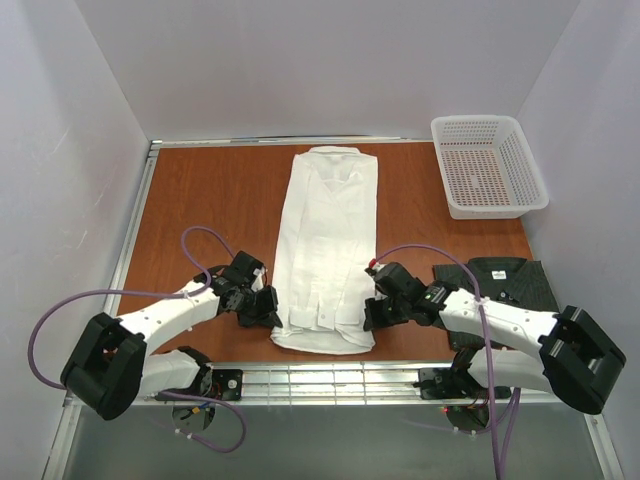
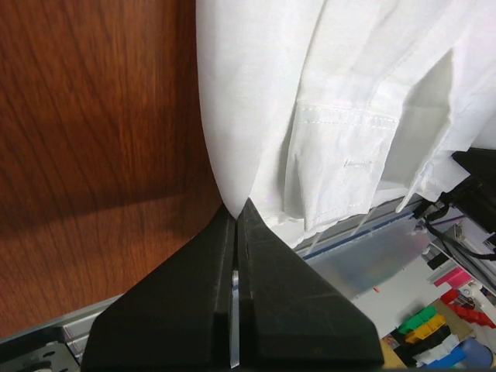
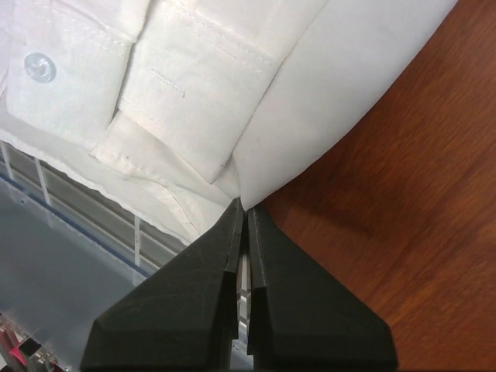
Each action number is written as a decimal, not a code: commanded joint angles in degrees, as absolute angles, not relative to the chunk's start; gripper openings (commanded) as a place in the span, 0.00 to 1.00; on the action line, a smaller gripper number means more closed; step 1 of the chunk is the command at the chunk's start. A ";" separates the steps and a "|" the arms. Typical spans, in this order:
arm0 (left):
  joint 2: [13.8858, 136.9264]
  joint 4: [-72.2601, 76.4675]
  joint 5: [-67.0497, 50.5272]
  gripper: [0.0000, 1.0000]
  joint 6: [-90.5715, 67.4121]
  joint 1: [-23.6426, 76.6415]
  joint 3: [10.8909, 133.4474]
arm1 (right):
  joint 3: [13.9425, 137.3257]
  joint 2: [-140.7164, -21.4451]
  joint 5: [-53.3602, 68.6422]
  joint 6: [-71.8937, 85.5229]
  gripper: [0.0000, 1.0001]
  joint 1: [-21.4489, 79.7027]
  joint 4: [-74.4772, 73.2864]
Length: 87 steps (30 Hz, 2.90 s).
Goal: Fold and stack the long sleeve shirts
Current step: Fold the shirt
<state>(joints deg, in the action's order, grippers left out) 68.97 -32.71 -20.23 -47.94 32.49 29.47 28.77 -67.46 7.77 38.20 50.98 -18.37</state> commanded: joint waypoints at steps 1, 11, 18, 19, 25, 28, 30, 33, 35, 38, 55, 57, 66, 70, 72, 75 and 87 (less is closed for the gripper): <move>65.39 -38.75 -19.60 0.00 -47.37 32.61 33.56 | 32.33 -64.25 7.56 34.11 0.01 49.41 -25.48; 74.68 -37.28 -11.08 0.00 -45.53 31.30 50.96 | 44.37 -66.61 11.51 23.65 0.01 34.64 -27.95; 86.02 -31.65 -10.90 0.00 -45.26 27.95 63.27 | 56.41 -77.06 13.27 18.81 0.01 28.23 -27.69; 87.44 -30.68 -10.99 0.00 -44.74 27.08 64.67 | 59.12 -78.21 14.05 18.46 0.01 27.69 -27.69; 95.53 -27.70 -11.51 0.00 -42.72 22.50 72.59 | 68.97 -88.22 15.12 15.12 0.01 24.00 -27.51; 98.78 -25.33 -11.51 0.00 -41.75 20.75 75.14 | 72.50 -91.66 15.73 13.80 0.01 22.42 -27.51; 100.45 -23.91 -11.77 0.00 -40.87 20.13 76.81 | 75.75 -94.91 16.08 13.01 0.01 21.36 -27.51; 104.32 -21.10 -12.39 0.00 -39.99 18.99 78.83 | 79.87 -98.95 16.61 12.04 0.01 20.05 -27.16; 107.56 -19.17 -12.65 0.02 -39.47 18.63 79.97 | 81.29 -101.77 17.49 11.87 0.01 18.99 -26.72; 111.87 -16.88 -13.62 0.06 -39.11 18.28 82.09 | 84.02 -105.90 19.24 11.69 0.01 17.58 -25.93; 119.35 -9.85 -10.64 0.15 -38.06 16.52 86.05 | 95.96 -120.93 23.90 12.13 0.16 15.21 -23.73; 119.53 -9.23 -10.02 0.18 -37.62 16.44 86.04 | 97.38 -121.37 23.99 11.87 0.31 15.12 -23.64; 114.45 -8.96 -8.53 0.64 -39.72 14.33 84.64 | 99.41 -114.90 19.34 6.78 0.60 14.50 -23.82; 106.03 -8.79 -7.03 0.89 -39.29 14.15 82.45 | 95.20 -107.86 17.49 2.48 0.62 15.02 -23.20; 102.76 -8.88 -7.73 0.93 -40.16 14.24 79.39 | 90.82 -103.64 17.32 0.71 0.63 16.42 -23.12; 96.52 -8.96 -8.00 0.90 -42.26 15.03 72.63 | 83.27 -99.15 14.60 0.18 0.63 20.02 -22.51; 95.87 -8.44 -5.37 0.48 -44.56 23.99 60.20 | 63.81 -97.47 5.01 6.24 0.40 29.35 -10.82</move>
<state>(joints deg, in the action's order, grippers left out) 94.02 -7.88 -7.86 -44.47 23.07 60.40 64.49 -97.30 8.47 4.40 29.36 -17.23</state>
